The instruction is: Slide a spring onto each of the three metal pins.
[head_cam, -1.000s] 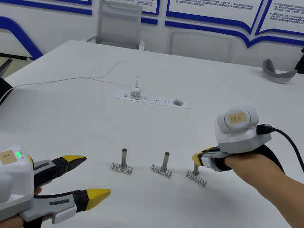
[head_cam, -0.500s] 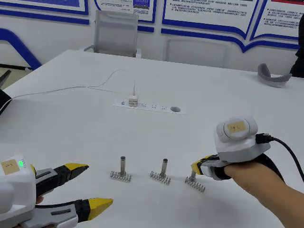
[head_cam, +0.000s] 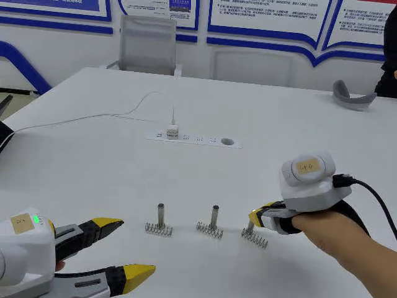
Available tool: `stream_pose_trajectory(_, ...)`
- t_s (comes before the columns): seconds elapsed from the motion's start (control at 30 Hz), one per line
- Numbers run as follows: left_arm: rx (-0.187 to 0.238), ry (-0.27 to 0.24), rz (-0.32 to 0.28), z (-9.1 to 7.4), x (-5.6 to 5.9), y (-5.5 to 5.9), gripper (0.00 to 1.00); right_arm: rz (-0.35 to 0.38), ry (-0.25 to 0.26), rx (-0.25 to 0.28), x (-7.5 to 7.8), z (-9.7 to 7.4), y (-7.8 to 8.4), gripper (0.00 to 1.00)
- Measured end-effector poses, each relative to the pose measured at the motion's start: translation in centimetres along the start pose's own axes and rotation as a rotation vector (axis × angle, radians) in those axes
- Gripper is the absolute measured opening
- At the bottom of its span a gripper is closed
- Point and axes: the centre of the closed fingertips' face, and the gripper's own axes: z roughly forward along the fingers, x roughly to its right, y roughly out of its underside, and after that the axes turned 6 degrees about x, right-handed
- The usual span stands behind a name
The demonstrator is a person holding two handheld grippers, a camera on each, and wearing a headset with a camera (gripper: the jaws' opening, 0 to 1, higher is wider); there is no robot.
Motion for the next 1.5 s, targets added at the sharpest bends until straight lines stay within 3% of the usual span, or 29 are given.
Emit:
stream_pose_trajectory(0.3, -0.012, 0.008, 0.006, -0.7, 1.5, 0.0, 0.6, -0.003, -0.002, 0.037, -0.3, -1.0, -0.6, 0.13)
stream_pose_trajectory(0.63, -0.011, 0.013, 0.013, -1.1, 2.4, -0.2, 0.6, -0.042, -0.013, 0.084, 0.0, -3.8, -1.1, 0.15)
stream_pose_trajectory(0.9, -0.027, 0.02, 0.006, -0.8, 2.2, -0.3, 0.6, -0.123, -0.105, -0.003, -0.8, -3.7, 2.5, 0.16)
stream_pose_trajectory(1.17, -0.021, 0.042, 0.011, 0.4, 2.6, -1.0, 0.6, -0.181, -0.174, -0.054, -1.2, -2.6, 4.1, 0.17)
stream_pose_trajectory(1.5, -0.03, 0.069, 0.009, 1.4, 3.1, -0.9, 0.6, -0.198, -0.199, -0.086, -1.0, -1.1, 5.4, 0.17)
